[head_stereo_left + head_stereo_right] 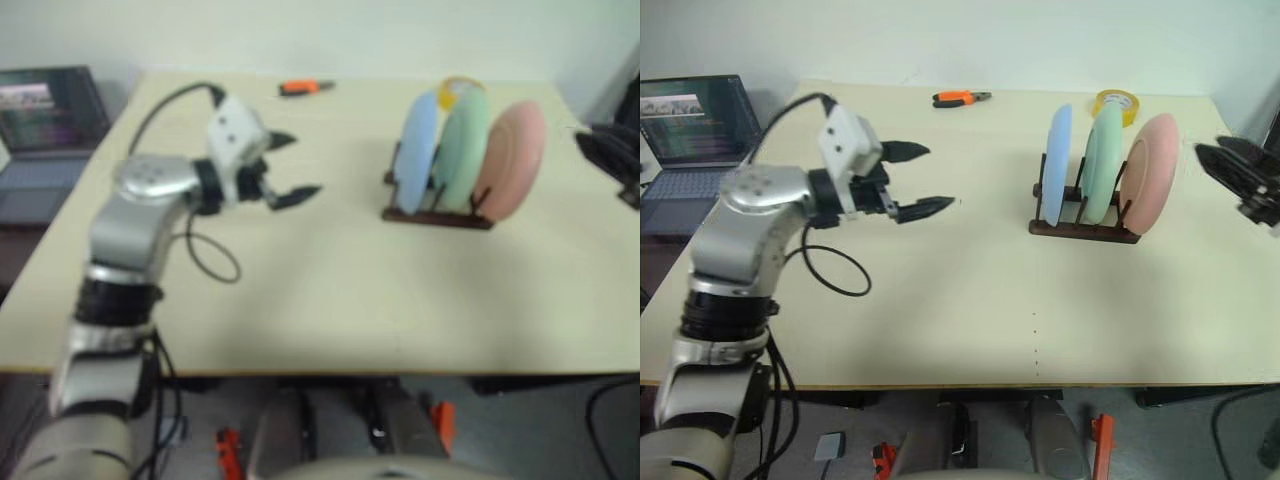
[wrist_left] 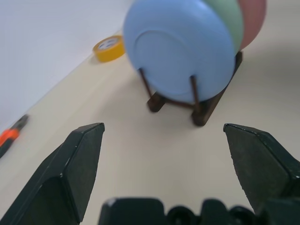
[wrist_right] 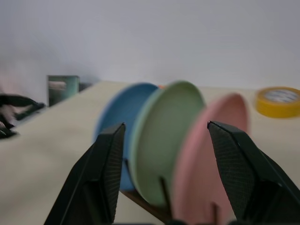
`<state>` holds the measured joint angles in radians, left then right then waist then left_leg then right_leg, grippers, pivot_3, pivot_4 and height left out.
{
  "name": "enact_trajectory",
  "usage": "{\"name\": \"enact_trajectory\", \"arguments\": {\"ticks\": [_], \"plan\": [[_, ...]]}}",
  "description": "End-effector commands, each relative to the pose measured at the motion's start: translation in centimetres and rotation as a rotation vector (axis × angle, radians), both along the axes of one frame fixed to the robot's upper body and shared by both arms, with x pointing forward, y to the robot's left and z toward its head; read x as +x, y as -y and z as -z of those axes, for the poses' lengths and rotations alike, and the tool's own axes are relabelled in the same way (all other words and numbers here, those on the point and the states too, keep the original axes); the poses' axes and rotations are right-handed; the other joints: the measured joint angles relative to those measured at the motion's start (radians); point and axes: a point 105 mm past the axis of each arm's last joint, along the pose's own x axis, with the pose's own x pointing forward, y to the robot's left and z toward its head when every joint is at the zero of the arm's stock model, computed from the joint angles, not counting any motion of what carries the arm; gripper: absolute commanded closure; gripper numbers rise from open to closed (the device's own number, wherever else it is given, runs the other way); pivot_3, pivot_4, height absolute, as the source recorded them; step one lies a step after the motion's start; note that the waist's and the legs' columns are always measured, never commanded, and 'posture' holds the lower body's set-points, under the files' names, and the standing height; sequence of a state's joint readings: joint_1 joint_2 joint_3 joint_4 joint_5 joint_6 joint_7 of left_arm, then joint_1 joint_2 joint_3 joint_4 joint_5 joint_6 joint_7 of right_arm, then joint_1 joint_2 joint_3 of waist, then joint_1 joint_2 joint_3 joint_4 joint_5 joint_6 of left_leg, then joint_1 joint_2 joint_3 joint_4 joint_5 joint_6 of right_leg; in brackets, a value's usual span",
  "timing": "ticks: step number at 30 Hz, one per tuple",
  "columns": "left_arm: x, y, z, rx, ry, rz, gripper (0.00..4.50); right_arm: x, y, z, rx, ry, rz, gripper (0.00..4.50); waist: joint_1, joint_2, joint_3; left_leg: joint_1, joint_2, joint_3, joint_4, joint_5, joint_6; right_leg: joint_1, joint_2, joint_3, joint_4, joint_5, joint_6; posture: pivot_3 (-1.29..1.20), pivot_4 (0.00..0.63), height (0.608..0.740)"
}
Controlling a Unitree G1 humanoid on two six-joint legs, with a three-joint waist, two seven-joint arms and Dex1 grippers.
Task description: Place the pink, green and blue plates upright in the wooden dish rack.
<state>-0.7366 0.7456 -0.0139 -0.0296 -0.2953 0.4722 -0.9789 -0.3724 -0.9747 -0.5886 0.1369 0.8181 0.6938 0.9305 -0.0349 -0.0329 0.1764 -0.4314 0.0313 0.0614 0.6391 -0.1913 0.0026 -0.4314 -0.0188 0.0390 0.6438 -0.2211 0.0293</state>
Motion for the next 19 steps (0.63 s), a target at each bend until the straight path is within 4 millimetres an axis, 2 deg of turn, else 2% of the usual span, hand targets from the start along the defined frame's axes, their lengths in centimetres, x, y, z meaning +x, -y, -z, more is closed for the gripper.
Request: {"name": "enact_trajectory", "arguments": {"ticks": [1,7,10,15,19], "plan": [[-1.7,-1.2,-1.3,-0.014,0.018,0.077,0.0,-0.3,1.3,0.4,-0.076,0.003,-0.01,1.49,-0.001,0.0,0.0,0.0,0.0,0.0,0.0,0.0,0.0,0.0,0.0,0.0,0.0,0.0,0.0,0.0,0.15,0.74],[-1.1,-5.7,-1.6,0.034,0.001,-0.06,0.0,0.3,3.2,1.1,-0.09,-0.023,-0.003,1.49,0.001,0.0,0.0,0.0,0.0,0.0,0.002,0.0,0.0,0.0,0.0,0.0,0.001,0.0,0.001,0.0,0.15,0.74],[-1.4,-7.1,-1.8,0.061,0.005,-0.103,0.0,0.6,3.7,2.1,-0.109,-0.06,-0.016,1.49,0.002,0.0,0.0,0.0,0.0,0.0,0.002,0.0,0.0,0.0,-0.001,0.0,0.0,0.0,0.001,0.0,0.15,0.74],[-2.5,-8.6,-1.6,0.092,-0.015,-0.145,0.0,0.6,4.7,3.4,-0.14,-0.108,-0.026,1.49,0.003,0.0,0.001,0.0,0.0,0.001,0.0,0.0,0.0,0.0,-0.001,0.0,0.0,-0.001,-0.001,0.0,0.15,0.74],[-2.5,-9.5,-1.1,0.119,-0.025,-0.178,0.0,0.2,6.8,3.5,-0.18,-0.12,0.023,1.49,0.003,0.001,0.001,0.0,0.0,0.001,0.0,0.0,0.0,-0.001,-0.002,0.0,0.0,-0.001,-0.001,0.0,0.15,0.74]]}}
